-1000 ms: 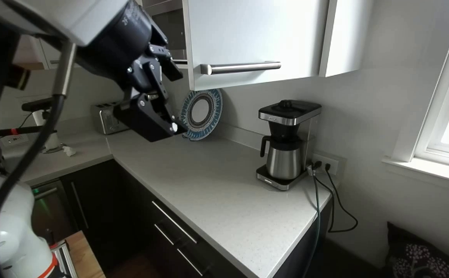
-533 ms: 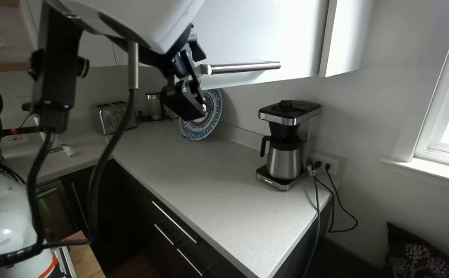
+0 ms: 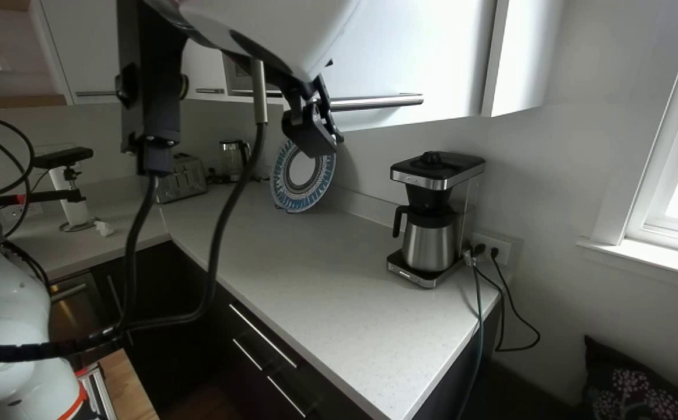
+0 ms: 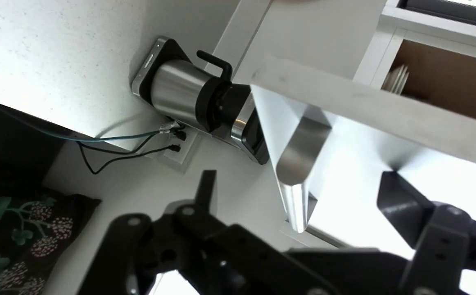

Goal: Close the open upper cabinet door.

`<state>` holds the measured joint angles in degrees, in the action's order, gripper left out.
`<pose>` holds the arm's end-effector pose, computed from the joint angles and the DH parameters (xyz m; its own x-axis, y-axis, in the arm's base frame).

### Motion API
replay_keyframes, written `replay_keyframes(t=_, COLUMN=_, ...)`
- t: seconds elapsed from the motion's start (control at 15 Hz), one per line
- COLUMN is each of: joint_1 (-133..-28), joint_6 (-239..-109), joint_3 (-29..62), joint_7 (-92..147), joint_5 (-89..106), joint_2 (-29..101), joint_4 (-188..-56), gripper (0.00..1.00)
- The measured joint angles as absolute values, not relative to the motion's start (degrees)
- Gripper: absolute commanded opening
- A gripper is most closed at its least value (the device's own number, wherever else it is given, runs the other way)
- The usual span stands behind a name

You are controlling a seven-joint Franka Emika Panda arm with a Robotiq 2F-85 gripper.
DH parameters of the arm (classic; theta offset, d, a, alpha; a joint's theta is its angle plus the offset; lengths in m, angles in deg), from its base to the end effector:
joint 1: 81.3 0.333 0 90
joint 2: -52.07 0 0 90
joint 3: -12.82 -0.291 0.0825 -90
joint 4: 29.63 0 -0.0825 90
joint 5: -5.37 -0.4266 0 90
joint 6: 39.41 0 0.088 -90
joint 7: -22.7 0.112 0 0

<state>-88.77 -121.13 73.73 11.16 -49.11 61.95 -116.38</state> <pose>0.2451 -0.4928 0.7214 0.5368 -0.8062 0.2487 -0.2759 -0.4463 -0.8513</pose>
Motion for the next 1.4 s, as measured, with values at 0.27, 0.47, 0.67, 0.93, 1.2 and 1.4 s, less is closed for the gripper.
replay_keyframes(t=0.27, joint_1=-90.1, joint_6=-119.8, joint_3=73.6, joint_7=11.9, joint_5=-53.0, joint_2=58.9, joint_4=-115.8, gripper=0.55)
replay_keyframes(t=0.47, joint_1=-91.7, joint_6=-118.3, joint_3=73.3, joint_7=12.6, joint_5=-55.5, joint_2=56.6, joint_4=-115.1, gripper=0.31)
replay_keyframes(t=0.67, joint_1=-93.6, joint_6=-116.8, joint_3=72.5, joint_7=13.0, joint_5=-57.8, joint_2=54.7, joint_4=-114.6, gripper=0.09)
replay_keyframes(t=0.93, joint_1=-96.7, joint_6=-114.4, joint_3=70.8, joint_7=13.5, joint_5=-60.6, joint_2=52.7, joint_4=-113.7, gripper=0.05)
replay_keyframes(t=1.2, joint_1=-99.1, joint_6=-112.8, joint_3=68.2, joint_7=14.6, joint_5=-61.0, joint_2=52.5, joint_4=-113.7, gripper=0.05)
replay_keyframes(t=1.4, joint_1=-100.3, joint_6=-111.2, joint_3=66.1, joint_7=15.7, joint_5=-60.6, joint_2=52.9, joint_4=-113.7, gripper=0.05)
